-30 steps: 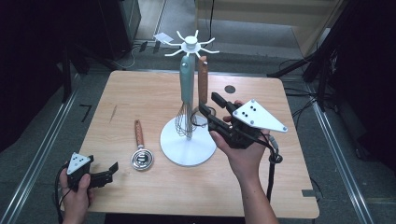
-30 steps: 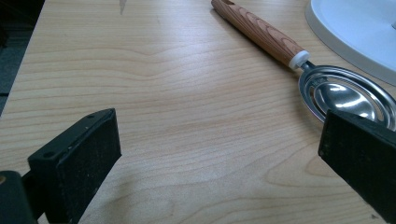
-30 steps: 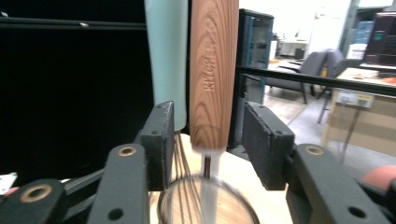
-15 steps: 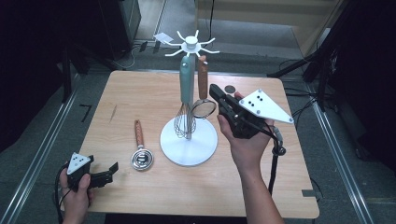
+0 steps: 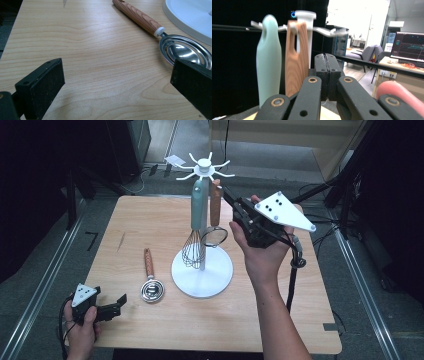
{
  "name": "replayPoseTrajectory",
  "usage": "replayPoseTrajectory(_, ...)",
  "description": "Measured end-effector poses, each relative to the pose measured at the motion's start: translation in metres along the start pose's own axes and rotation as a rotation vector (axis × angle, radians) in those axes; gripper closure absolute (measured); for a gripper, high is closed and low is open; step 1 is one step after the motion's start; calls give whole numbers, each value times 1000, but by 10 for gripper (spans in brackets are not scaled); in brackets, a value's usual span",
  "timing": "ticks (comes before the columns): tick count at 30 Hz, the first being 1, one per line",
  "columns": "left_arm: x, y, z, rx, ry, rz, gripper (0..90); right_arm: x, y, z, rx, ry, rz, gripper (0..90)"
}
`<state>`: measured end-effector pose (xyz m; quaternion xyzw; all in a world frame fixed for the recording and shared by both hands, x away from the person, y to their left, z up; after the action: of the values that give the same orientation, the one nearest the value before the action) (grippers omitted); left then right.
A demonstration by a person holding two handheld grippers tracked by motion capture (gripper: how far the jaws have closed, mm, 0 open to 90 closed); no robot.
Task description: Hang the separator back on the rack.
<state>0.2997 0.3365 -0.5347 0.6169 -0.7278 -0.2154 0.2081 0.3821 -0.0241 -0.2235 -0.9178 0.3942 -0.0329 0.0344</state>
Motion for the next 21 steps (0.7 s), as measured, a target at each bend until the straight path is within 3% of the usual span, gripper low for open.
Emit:
replayPoseTrajectory(4, 0, 0, 0, -3, -2, -1, 0, -5, -2, -6, 9, 22, -19, 900)
replayPoseTrajectory(21, 0, 0, 0, -3, 2, -3, 0, -27, -1, -13, 8, 33, -74, 900)
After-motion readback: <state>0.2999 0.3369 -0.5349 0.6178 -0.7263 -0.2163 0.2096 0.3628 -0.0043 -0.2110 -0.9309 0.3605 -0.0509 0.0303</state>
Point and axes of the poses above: each handheld gripper's, and its own axes: y roughly backward along the jaws, z roughly out of its underside, x roughly to its right, the point moved 9 cm from there along -y, roughly forward along the jaws, and after that the axes turned 6 degrees about -z, right-handed, at the moved point
